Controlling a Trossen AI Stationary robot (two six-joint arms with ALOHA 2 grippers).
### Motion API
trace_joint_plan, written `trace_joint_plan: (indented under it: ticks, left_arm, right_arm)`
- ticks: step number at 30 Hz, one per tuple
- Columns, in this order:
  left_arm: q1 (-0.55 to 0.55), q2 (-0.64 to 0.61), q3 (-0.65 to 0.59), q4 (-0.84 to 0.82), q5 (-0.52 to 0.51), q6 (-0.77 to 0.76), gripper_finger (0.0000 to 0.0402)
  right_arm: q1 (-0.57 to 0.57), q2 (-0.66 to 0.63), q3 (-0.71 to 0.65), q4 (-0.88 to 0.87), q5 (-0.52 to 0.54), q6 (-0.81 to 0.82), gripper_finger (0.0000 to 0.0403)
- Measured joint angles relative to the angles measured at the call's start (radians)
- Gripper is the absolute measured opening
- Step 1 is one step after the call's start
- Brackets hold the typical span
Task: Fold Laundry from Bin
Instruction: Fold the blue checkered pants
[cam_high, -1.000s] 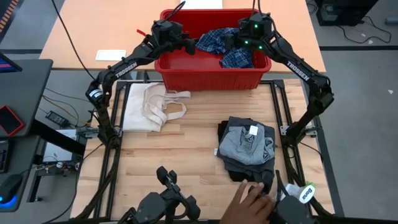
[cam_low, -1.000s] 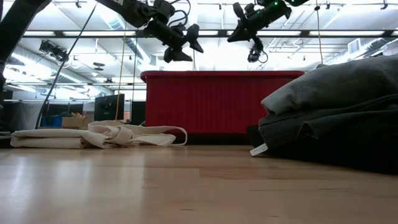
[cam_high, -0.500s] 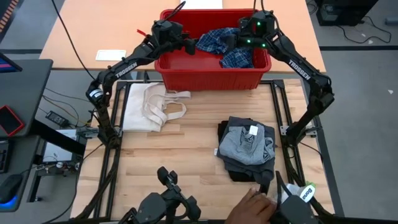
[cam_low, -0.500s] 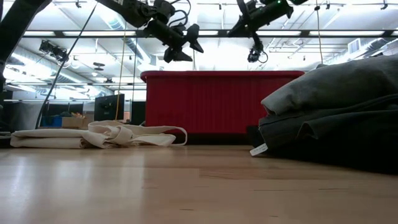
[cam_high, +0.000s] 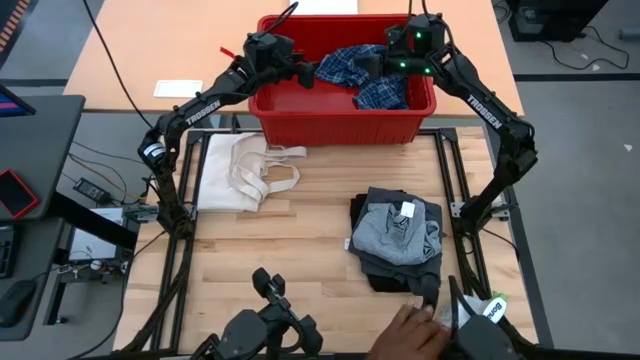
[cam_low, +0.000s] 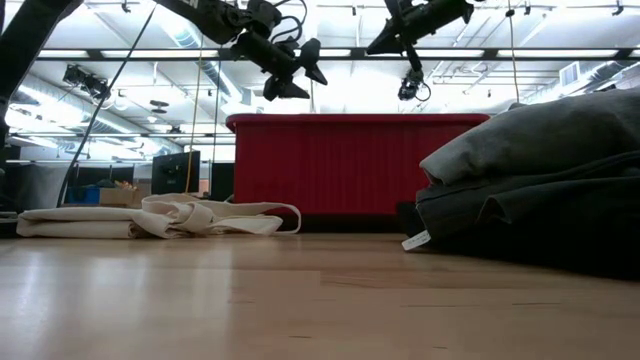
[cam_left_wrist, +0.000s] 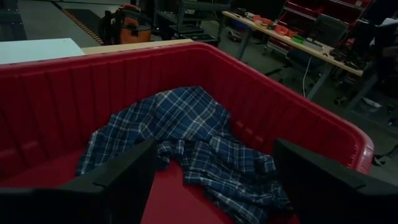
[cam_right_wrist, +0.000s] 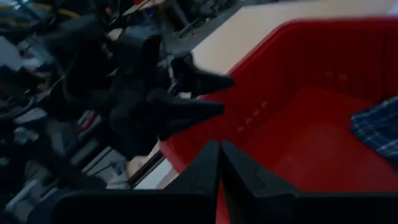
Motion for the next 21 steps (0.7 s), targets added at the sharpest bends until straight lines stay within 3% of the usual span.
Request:
trace_joint_plan:
  ticks: [7,11,21]
  left_arm:
    - [0.000,0.000,0.000,0.000,0.000,0.000,0.0323]
    - [0.000,0.000,0.000,0.000,0.000,0.000,0.0323]
    - [0.000,0.000,0.000,0.000,0.000,0.000,0.0322]
  right_arm:
    - [-0.008,-0.001,0.000,0.151,0.093,0.011,0.0024]
    - [-0.013,-0.001,0.001,0.178,0.071,-0.085,0.0024]
    - [-0.013,-0.001,0.001,0.285,0.098,-0.122,0.0024]
